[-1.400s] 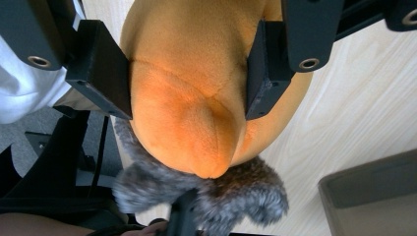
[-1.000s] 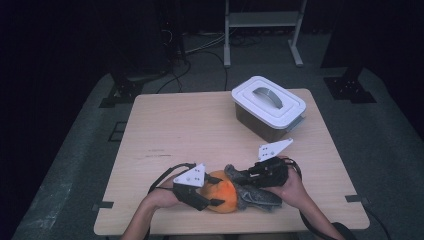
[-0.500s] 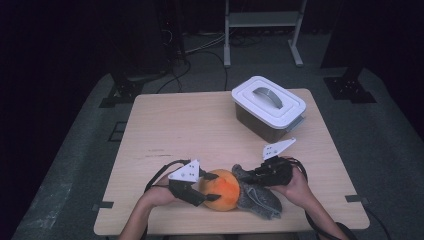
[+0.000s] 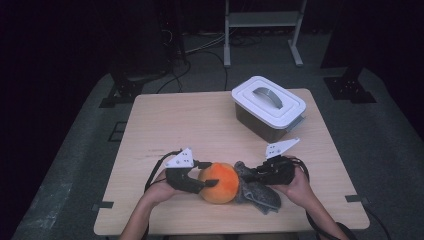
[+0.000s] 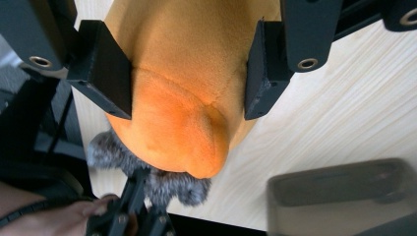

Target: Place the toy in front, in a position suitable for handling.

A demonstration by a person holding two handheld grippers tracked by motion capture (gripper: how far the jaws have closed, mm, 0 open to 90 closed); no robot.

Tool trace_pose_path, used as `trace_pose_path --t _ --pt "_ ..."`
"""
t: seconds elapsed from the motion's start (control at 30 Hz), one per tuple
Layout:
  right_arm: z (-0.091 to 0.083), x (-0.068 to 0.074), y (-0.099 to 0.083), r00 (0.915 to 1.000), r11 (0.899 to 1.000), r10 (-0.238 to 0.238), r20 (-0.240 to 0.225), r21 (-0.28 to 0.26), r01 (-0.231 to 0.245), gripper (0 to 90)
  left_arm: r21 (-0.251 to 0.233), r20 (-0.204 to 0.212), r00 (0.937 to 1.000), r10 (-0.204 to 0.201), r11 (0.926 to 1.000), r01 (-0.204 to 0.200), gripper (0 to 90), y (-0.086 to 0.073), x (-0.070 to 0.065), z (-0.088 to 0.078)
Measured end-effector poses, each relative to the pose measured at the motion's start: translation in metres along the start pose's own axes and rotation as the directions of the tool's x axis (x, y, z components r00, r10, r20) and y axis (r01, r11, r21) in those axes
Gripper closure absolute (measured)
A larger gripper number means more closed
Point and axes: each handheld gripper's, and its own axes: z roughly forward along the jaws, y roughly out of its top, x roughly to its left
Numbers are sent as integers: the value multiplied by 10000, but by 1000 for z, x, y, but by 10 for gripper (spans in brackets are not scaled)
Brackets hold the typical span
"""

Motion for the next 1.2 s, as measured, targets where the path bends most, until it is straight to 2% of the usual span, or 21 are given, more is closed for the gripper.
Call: trace_pose_path --t 0.1,0.23,0.33,0.43,0.53,0.63,0.73,0.83,0.97,1.03,1.07,1.13,1.2 --pt "-2 -1 -1 9997 9999 90 210 -106 -88 758 -54 -84 9997 -228 9997 228 382 0 0 1" --pt "-4 11 10 9990 9969 -380 243 -682 395 758 -141 -302 9986 -437 9990 433 380 2 -1 6" --pt "0 16 12 9970 9957 -656 410 -630 681 756 -144 -661 9958 -637 9979 629 376 4 -2 8" --pt "1 10 8 9984 9975 -374 416 -591 398 756 -159 -921 9925 -799 9968 788 376 7 -1 8" --pt "0 4 5 9978 9989 -135 653 -433 164 755 -244 -1077 9880 -1104 9938 1083 373 7 1 8" --pt "-3 6 7 9953 9973 -262 928 -656 323 755 -259 -1054 9878 -1148 9933 1126 373 8 0 10" --pt "-4 14 15 9959 9916 -522 734 -1142 604 754 -307 -1185 9869 -1099 9938 1070 372 10 -2 15" --pt "2 19 16 9928 9915 -791 902 -963 878 747 -553 -1666 9781 -1246 9916 1169 363 11 -4 19" --pt "2 10 10 9925 9956 -538 1102 -699 617 750 -739 -1810 9707 -1579 9864 1466 368 9 -2 18" --pt "1 5 6 9923 9975 -357 1187 -556 426 750 -733 -1763 9709 -1618 9858 1510 369 9 -1 17" --pt "0 2 5 9924 9981 -253 1202 -527 319 751 -714 -1644 9730 -1621 9858 1522 371 8 -1 17" --pt "-3 1 5 9925 9974 -141 1211 -681 225 752 -656 -1457 9777 -1514 9875 1432 374 8 -2 17" --pt "-5 5 8 9931 9947 -204 1151 -981 318 752 -546 -1070 9856 -1306 9906 1253 376 8 -4 18"
